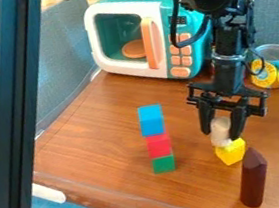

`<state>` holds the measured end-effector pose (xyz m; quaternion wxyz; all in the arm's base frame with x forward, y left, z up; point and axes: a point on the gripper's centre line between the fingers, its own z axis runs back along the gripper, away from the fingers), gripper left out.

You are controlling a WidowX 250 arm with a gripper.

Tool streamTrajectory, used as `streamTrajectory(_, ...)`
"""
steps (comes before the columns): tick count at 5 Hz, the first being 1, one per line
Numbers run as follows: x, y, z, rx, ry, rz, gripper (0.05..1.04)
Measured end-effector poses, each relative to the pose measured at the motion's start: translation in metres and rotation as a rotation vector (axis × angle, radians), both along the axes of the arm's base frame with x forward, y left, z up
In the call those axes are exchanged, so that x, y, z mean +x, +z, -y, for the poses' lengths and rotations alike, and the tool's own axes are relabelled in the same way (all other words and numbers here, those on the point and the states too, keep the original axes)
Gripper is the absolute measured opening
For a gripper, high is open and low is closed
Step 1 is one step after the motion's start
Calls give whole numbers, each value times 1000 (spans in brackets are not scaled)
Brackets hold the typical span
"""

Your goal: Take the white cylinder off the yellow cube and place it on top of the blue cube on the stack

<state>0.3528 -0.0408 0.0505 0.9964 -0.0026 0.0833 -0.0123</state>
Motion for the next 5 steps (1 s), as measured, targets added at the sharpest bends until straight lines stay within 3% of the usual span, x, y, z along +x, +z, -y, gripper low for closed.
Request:
streamTrajectory(2,-28,77,14,-15,-14,116,555)
streamTrajectory(3,-49,92,10,-37,-12,92,555)
streamTrajectory(5,-79,94,-24,-97,92,68,555)
